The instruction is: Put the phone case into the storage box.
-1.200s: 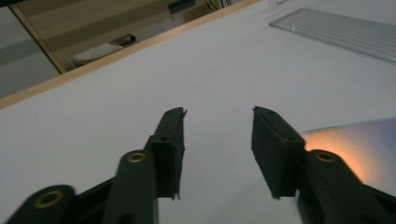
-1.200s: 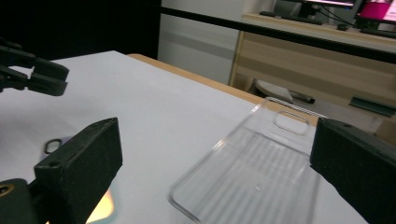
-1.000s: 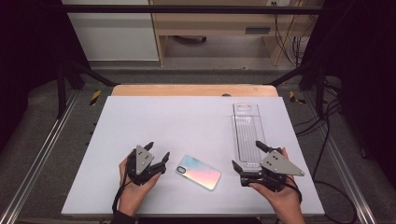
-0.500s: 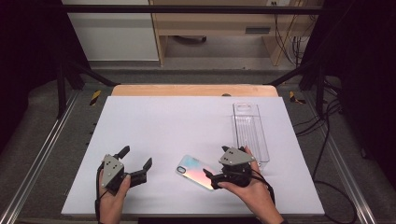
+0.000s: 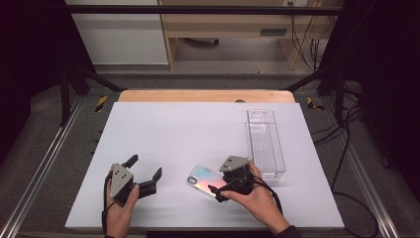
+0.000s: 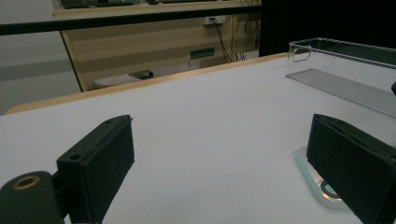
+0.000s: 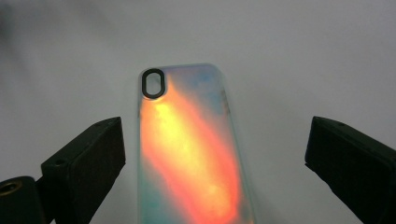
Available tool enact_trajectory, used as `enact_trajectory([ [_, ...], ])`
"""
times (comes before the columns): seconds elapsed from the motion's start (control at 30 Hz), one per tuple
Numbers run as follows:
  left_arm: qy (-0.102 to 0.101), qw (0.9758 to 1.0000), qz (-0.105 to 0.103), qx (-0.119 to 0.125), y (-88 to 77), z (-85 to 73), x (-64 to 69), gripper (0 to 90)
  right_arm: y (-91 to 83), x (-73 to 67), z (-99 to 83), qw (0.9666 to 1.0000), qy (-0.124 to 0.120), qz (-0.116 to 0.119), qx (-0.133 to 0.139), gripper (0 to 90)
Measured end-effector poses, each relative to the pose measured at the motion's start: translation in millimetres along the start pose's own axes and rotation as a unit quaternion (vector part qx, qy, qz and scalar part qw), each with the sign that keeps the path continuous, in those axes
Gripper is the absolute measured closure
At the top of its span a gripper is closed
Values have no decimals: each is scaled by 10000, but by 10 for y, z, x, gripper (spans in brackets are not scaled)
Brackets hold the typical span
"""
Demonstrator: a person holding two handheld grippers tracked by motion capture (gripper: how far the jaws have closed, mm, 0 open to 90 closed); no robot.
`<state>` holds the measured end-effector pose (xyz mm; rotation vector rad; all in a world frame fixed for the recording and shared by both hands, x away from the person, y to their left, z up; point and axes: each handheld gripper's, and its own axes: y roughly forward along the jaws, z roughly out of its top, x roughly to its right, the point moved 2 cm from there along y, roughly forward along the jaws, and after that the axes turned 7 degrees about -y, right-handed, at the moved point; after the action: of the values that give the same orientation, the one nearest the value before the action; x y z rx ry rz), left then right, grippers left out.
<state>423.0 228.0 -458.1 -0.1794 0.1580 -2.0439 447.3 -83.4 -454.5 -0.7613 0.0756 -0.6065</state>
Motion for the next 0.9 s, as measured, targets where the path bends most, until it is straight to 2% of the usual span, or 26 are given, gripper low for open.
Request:
enact_trajectory([
  [0.27,97,9999,-31,-41,15,-2,21,66,197,-63,-94,9994,22,225,-258,59],
  [0.53,138,9999,-100,-27,14,-1,48,61,274,-87,-153,9982,-42,308,-520,60],
  [0.77,162,9998,-141,-43,26,-4,71,46,232,-72,-209,9981,50,319,-516,68],
  [0.83,173,9997,-143,-52,28,-6,75,45,210,-81,-240,9990,80,196,-386,84],
  [0.9,182,9997,-151,-55,32,-7,80,45,204,-86,-276,9992,146,192,-328,74],
])
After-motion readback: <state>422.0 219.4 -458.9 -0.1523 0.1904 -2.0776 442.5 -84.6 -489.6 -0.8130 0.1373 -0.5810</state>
